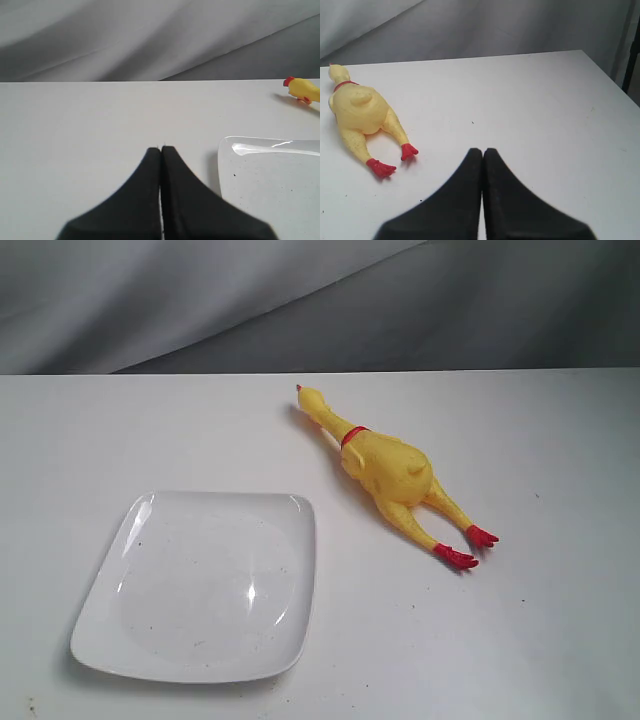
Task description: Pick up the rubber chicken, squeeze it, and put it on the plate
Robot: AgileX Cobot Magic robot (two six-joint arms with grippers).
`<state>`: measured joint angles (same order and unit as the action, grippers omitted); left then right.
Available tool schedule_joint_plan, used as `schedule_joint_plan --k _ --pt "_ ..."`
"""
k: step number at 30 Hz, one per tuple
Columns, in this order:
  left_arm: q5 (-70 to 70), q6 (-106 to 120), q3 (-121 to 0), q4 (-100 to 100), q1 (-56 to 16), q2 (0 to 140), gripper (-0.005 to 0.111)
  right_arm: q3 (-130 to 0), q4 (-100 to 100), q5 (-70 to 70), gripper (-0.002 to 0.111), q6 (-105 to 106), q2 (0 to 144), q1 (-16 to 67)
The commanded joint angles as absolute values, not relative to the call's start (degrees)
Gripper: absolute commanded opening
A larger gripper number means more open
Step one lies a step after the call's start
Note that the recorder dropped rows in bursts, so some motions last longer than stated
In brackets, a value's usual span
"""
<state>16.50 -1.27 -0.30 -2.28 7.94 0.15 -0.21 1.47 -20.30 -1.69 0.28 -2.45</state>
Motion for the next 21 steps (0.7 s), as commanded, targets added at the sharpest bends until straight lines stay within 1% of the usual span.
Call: schedule_joint_plan --k 1,11,14,17,21 --pt "16.32 -1.27 0.00 -1.83 8.06 0.00 0.000 0.00 1.58 -20.20 0.000 -1.88 0.00 -2.88" --pt "16.32 -1.27 0.00 -1.83 8.06 0.00 0.000 0.00 1.58 -19.08 0.000 -1.77 0.00 -2.88" --pt "16.32 -1.27 0.00 -1.83 8.06 0.00 0.000 0.00 1.58 -13.68 0.000 -1.77 0.00 -2.88" --pt "16.32 -1.27 0.00 -1.83 8.06 0.00 0.000 0.00 1.58 -5.17 0.000 -1.77 0.00 -2.88" --pt "16.32 -1.27 0.00 -1.83 8.06 0.00 0.000 0.00 1.84 13.53 0.000 -1.77 0.00 -2.88"
